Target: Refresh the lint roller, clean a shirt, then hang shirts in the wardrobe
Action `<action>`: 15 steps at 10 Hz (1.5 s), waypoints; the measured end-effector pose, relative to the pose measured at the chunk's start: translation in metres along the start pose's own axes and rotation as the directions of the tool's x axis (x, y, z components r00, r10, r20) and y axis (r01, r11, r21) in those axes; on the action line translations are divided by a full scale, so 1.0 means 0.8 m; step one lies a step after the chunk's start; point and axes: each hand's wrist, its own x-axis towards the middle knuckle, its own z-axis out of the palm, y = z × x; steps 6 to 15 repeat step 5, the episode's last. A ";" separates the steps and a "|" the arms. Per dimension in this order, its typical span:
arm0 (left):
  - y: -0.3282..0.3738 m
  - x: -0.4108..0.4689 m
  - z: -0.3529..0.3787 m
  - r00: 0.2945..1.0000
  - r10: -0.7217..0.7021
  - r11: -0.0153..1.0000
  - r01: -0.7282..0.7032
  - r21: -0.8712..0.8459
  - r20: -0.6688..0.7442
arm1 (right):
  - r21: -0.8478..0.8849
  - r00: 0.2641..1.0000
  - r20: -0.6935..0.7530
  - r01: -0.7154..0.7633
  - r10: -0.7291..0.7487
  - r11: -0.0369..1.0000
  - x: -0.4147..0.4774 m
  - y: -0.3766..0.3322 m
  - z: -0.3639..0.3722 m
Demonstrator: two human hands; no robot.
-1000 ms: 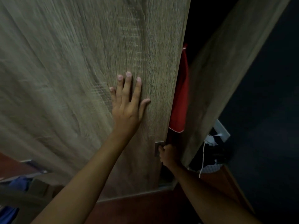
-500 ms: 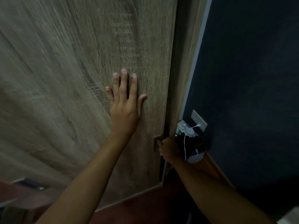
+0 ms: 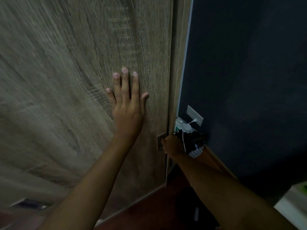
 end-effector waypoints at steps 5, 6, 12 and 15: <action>0.033 0.011 -0.032 0.995 -0.007 0.981 0.027 -0.194 0.103 | 0.094 0.976 0.184 -0.133 0.114 0.987 -0.010 0.022 -0.070; 0.033 0.011 -0.032 0.995 -0.007 0.981 0.027 -0.194 0.103 | 0.094 0.976 0.184 -0.133 0.114 0.987 -0.010 0.022 -0.070; 0.033 0.011 -0.032 0.995 -0.007 0.981 0.027 -0.194 0.103 | 0.094 0.976 0.184 -0.133 0.114 0.987 -0.010 0.022 -0.070; 0.033 0.011 -0.032 0.995 -0.007 0.981 0.027 -0.194 0.103 | 0.094 0.976 0.184 -0.133 0.114 0.987 -0.010 0.022 -0.070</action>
